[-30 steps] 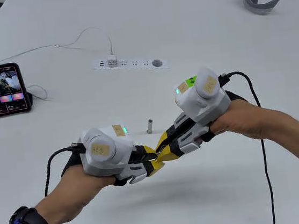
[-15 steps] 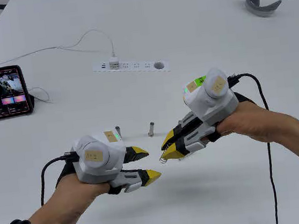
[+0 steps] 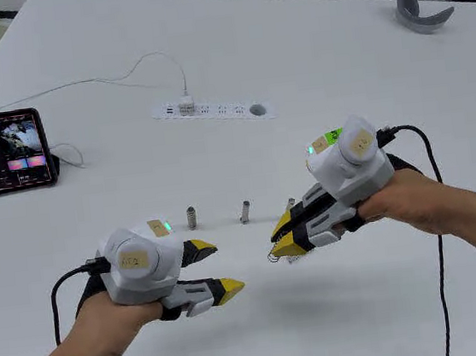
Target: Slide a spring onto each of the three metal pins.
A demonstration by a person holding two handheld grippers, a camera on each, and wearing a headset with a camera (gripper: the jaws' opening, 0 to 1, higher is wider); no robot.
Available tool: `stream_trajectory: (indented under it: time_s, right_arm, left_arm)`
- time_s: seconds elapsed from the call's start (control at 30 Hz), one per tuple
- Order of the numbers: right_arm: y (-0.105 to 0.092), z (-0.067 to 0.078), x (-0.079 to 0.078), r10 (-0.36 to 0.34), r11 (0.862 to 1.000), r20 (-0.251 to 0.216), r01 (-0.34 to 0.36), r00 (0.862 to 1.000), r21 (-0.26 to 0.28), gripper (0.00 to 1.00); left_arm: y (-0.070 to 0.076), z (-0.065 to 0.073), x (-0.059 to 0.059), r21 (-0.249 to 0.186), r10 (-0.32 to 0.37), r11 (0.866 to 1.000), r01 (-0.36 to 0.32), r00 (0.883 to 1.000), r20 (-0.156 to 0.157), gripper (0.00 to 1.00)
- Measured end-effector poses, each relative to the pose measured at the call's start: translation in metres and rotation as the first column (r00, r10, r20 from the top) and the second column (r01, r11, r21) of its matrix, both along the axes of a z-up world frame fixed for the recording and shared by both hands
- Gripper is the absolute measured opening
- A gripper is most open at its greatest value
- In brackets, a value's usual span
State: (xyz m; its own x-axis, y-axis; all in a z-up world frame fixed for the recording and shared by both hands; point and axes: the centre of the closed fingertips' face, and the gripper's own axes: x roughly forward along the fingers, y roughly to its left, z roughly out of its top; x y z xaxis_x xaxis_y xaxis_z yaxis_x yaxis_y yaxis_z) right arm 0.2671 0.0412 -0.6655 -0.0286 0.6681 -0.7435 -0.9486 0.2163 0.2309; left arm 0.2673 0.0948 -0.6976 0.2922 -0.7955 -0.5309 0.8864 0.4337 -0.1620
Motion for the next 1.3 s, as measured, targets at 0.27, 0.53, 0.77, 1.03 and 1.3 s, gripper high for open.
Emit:
stream_trajectory:
  time_s: [0.27,0.53,0.77,1.03,1.3]
  right_arm:
    - [-0.007,-0.005,0.010,-0.012,1.000,0.006,0.012,1.000,-0.027,0.12]
    - [-0.008,-0.011,0.022,-0.029,0.999,0.013,0.029,0.999,-0.037,0.12]
    - [-0.005,-0.019,0.028,-0.024,0.999,0.014,0.025,1.000,-0.047,0.12]
    - [-0.006,-0.027,0.041,-0.018,0.997,0.022,0.020,1.000,-0.074,0.12]
    - [-0.005,-0.032,0.055,-0.021,0.996,0.023,0.023,1.000,-0.085,0.12]
  left_arm:
    - [0.018,-0.004,0.007,-0.002,0.073,0.997,-0.073,0.997,-0.016,0.50]
    - [0.032,-0.007,0.012,0.003,0.126,0.992,-0.126,0.992,-0.022,0.55]
    - [0.044,-0.011,0.015,0.015,0.162,0.987,-0.162,0.986,-0.032,0.60]
    - [0.056,-0.014,0.018,0.031,0.196,0.980,-0.195,0.980,-0.038,0.65]
    - [0.068,-0.018,0.020,0.043,0.237,0.971,-0.235,0.970,-0.050,0.70]
